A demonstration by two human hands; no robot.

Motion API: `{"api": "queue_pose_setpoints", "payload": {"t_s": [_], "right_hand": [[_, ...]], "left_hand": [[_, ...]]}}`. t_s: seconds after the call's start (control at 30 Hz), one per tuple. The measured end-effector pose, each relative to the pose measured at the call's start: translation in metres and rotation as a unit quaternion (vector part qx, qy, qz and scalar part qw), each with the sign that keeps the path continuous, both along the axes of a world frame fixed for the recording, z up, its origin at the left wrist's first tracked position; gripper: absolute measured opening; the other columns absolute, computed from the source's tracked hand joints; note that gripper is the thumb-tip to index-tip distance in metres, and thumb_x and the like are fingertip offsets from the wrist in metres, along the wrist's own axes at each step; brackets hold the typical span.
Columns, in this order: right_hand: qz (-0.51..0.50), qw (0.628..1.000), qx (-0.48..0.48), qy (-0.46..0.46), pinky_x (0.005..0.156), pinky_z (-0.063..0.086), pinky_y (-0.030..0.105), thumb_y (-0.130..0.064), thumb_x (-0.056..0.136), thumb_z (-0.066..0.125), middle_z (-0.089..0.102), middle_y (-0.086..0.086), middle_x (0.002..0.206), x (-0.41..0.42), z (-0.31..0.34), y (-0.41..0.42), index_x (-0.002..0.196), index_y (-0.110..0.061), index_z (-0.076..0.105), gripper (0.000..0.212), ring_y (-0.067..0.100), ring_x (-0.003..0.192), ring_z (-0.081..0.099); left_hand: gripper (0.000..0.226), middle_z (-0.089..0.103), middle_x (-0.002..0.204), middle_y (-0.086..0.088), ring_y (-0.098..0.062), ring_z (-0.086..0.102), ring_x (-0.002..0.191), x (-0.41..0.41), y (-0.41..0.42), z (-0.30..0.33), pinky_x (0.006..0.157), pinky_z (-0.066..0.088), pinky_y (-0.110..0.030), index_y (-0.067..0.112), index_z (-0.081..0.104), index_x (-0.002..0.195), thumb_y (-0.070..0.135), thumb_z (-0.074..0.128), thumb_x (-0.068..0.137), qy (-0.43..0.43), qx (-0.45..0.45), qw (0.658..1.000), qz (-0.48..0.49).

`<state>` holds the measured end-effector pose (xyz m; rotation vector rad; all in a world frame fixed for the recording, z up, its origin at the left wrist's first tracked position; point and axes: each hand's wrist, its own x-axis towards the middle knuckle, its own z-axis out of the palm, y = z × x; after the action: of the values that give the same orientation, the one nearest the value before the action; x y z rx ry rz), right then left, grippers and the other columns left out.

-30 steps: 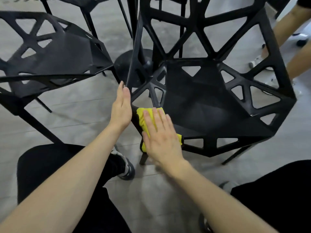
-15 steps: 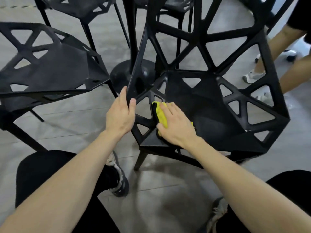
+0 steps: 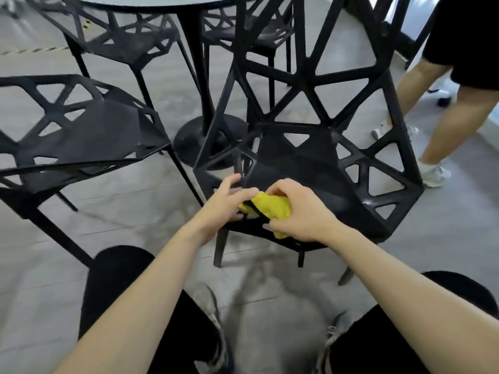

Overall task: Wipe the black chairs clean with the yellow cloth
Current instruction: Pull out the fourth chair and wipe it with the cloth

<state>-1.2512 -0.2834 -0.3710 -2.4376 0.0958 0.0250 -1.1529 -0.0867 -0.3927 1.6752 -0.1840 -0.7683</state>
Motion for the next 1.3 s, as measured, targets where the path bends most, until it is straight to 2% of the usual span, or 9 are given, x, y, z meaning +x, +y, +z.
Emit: {"api": "queue_pose_setpoints", "payload": {"t_s": [0.07, 0.2, 0.3, 0.5, 0.7, 0.87, 1.0, 1.17, 1.3], "right_hand": [[-0.005, 0.997, 0.059, -0.043, 0.09, 0.053, 0.029, -0.02, 0.071, 0.081, 0.066, -0.014, 0.112, 0.011, 0.004, -0.001, 0.117, -0.028, 0.067, 0.049, 0.007, 0.103, 0.062], [0.031, 0.998, 0.044, -0.023, 0.105, 0.047, 0.026, -0.036, 0.086, 0.081, 0.063, -0.011, 0.131, 0.046, 0.005, -0.017, 0.136, -0.027, 0.063, 0.054, 0.008, 0.123, 0.058], [0.107, 0.987, -0.079, 0.085, 0.111, 0.046, 0.035, -0.057, 0.097, 0.066, 0.054, -0.008, 0.146, 0.07, 0.024, -0.048, 0.148, -0.028, 0.054, 0.061, 0.014, 0.133, 0.055], [0.18, 0.917, -0.278, 0.222, 0.104, 0.051, 0.047, -0.041, 0.108, 0.049, 0.054, 0.003, 0.145, 0.112, 0.137, -0.088, 0.15, -0.02, 0.049, 0.047, 0.029, 0.129, 0.059], [0.2, 0.892, -0.329, 0.235, 0.094, 0.055, 0.046, -0.037, 0.107, 0.049, 0.059, 0.005, 0.132, 0.134, 0.262, -0.129, 0.138, -0.018, 0.056, 0.038, 0.029, 0.12, 0.062], [0.142, 0.914, -0.354, 0.139, 0.087, 0.057, 0.047, -0.035, 0.103, 0.055, 0.059, 0.009, 0.122, 0.184, 0.286, -0.215, 0.126, -0.013, 0.062, 0.032, 0.032, 0.114, 0.061], [0.019, 0.926, -0.377, 0.018, 0.084, 0.055, 0.05, -0.03, 0.093, 0.069, 0.054, 0.02, 0.124, 0.249, 0.269, -0.322, 0.13, -0.003, 0.055, 0.048, 0.041, 0.115, 0.054], [0.004, 0.949, -0.242, 0.202, 0.074, 0.048, 0.047, -0.04, 0.11, 0.047, 0.063, 0.031, 0.111, 0.3, 0.234, -0.402, 0.115, 0.0, 0.051, 0.041, 0.048, 0.099, 0.06], [0.033, 0.967, -0.174, 0.184, 0.069, 0.041, 0.039, -0.03, 0.11, 0.048, 0.064, 0.027, 0.103, 0.291, 0.225, -0.414, 0.108, -0.006, 0.056, 0.025, 0.046, 0.094, 0.062]], "left_hand": [[0.072, 0.069, 0.136, -0.006, -0.025, 0.07, 0.122, -0.003, -0.013, -0.002, 0.11, 0.057, -0.054, 0.018, 0.056, 0.148, 0.041, 0.085, 0.087, 0.137, -0.096, 0.986, 0.007], [0.039, 0.078, 0.114, -0.014, -0.03, 0.074, 0.108, 0.027, -0.051, -0.006, 0.093, 0.061, -0.045, 0.007, 0.071, 0.13, 0.012, 0.078, 0.092, 0.202, -0.124, 0.963, 0.131], [0.054, 0.076, 0.104, -0.005, -0.025, 0.071, 0.096, 0.058, -0.065, 0.013, 0.081, 0.057, -0.039, 0.026, 0.076, 0.117, 0.014, 0.08, 0.064, 0.113, 0.03, 0.975, 0.189], [0.044, 0.071, 0.083, 0.009, -0.014, 0.063, 0.07, 0.099, -0.045, 0.119, 0.055, 0.046, -0.03, 0.045, 0.077, 0.095, 0.007, 0.069, 0.074, -0.103, 0.279, 0.946, 0.13], [0.009, 0.065, 0.071, 0.011, -0.016, 0.063, 0.071, 0.111, -0.028, 0.235, 0.063, 0.047, -0.032, 0.04, 0.077, 0.093, 0.034, 0.076, 0.087, -0.14, 0.385, 0.911, 0.034], [0.019, 0.074, 0.088, 0.013, -0.019, 0.067, 0.082, 0.12, -0.063, 0.265, 0.069, 0.054, -0.033, 0.038, 0.076, 0.097, 0.041, 0.068, 0.08, -0.168, 0.436, 0.883, -0.049], [0.037, 0.071, 0.085, 0.017, -0.014, 0.068, 0.088, 0.112, -0.116, 0.265, 0.076, 0.061, -0.036, 0.038, 0.072, 0.083, 0.072, 0.061, 0.074, -0.186, 0.481, 0.854, -0.074], [0.037, 0.074, 0.094, 0.016, -0.02, 0.071, 0.094, 0.06, -0.183, 0.269, 0.076, 0.063, -0.038, 0.041, 0.07, 0.077, 0.077, 0.063, 0.083, -0.139, 0.549, 0.823, -0.044], [0.027, 0.06, 0.102, 0.013, -0.014, 0.064, 0.09, 0.001, -0.237, 0.27, 0.08, 0.061, -0.039, 0.042, 0.075, 0.085, 0.068, 0.069, 0.087, -0.114, 0.531, 0.839, 0.028]]}}
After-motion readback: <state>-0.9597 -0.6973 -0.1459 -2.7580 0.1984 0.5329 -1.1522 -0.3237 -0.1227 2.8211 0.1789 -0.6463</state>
